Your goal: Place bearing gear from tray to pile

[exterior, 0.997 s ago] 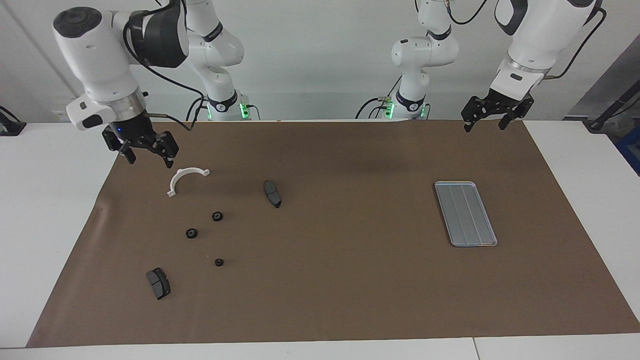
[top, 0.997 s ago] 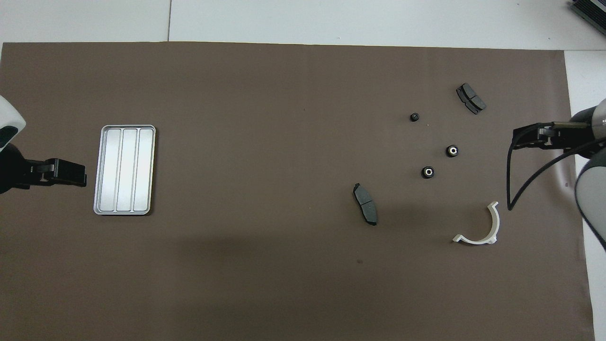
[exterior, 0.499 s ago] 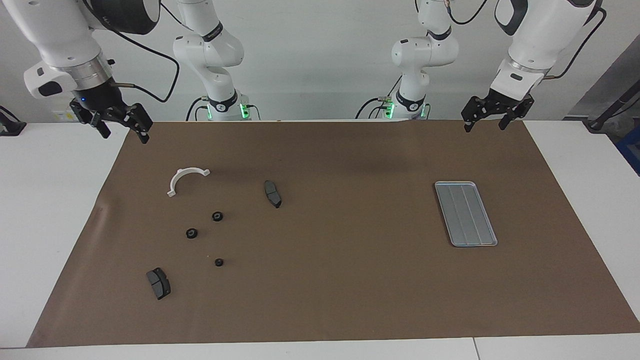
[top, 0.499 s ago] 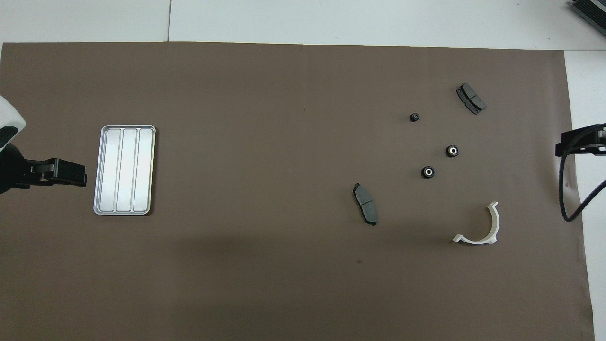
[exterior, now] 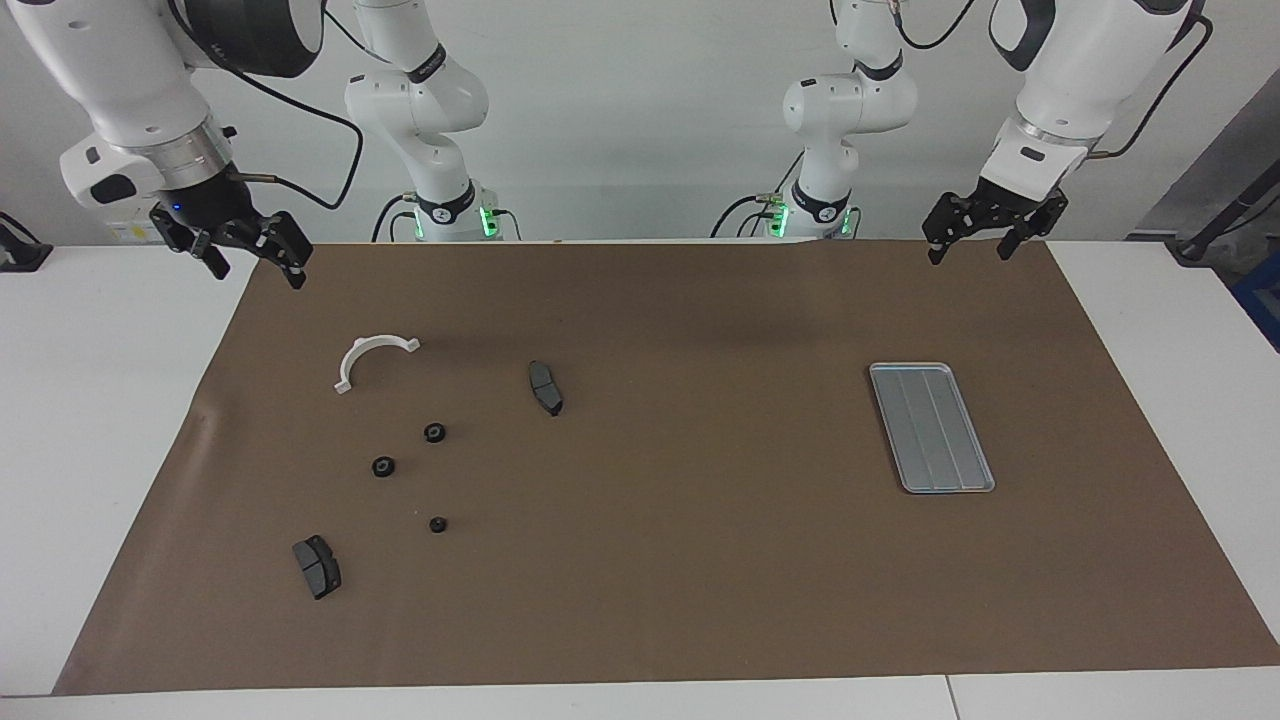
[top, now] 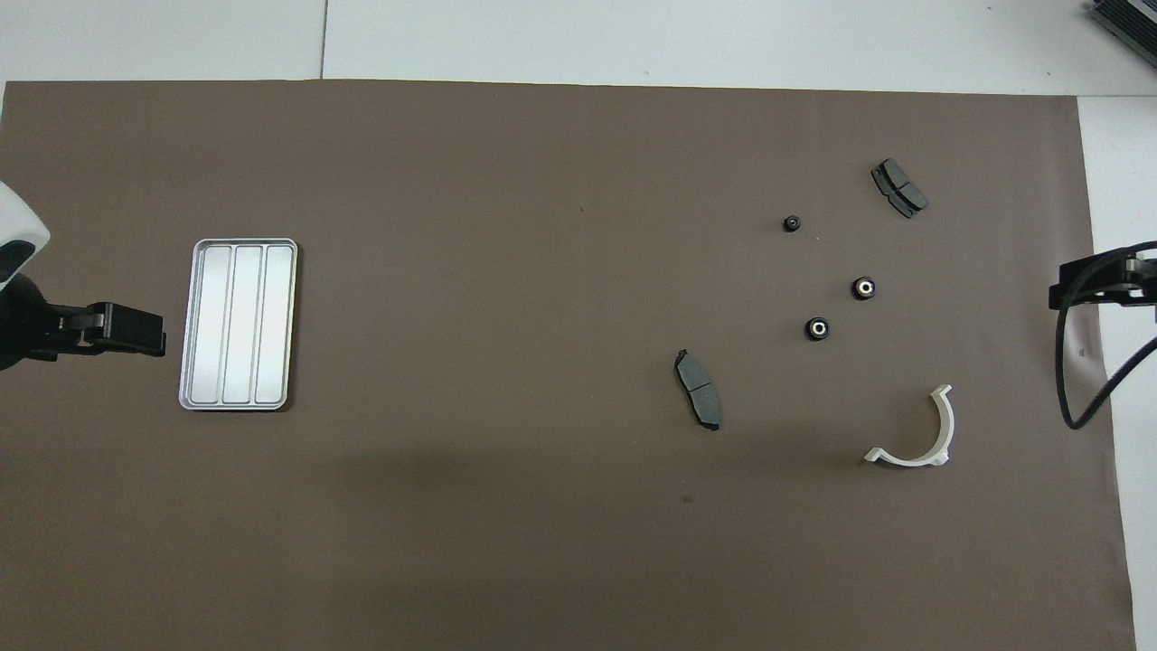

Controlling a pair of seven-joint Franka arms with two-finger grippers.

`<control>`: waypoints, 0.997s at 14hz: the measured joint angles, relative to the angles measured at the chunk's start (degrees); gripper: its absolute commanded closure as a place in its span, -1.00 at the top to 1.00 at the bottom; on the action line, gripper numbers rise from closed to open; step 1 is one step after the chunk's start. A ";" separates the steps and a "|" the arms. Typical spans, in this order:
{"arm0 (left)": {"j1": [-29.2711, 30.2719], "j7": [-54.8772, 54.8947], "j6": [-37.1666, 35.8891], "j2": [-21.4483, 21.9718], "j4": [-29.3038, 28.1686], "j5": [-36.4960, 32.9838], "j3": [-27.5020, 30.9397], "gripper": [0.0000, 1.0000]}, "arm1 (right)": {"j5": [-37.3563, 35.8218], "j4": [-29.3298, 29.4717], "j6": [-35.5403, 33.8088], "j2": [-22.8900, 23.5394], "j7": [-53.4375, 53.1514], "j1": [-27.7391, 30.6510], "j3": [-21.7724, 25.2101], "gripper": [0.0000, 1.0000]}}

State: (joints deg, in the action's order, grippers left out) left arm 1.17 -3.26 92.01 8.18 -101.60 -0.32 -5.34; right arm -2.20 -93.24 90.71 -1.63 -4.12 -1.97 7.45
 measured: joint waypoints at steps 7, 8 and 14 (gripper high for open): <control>0.00 0.00 0.00 0.00 0.00 0.00 0.00 1.00 | 1.47 0.20 -1.57 -0.18 0.00 -0.92 -0.42 1.00; 0.00 0.00 0.00 0.00 0.00 0.00 0.00 1.00 | 1.68 0.23 -1.58 -0.22 -0.09 -0.99 -0.57 1.00; 0.00 0.00 0.00 0.00 0.00 0.00 0.00 1.00 | 1.81 0.23 -1.73 -0.24 -0.81 -1.93 -0.90 1.00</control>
State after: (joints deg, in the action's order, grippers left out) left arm 1.17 -3.26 92.01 8.18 -101.60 -0.32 -5.34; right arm -0.40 -93.01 88.98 -1.86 -4.93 -3.90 6.56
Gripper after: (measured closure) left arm 0.000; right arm 0.000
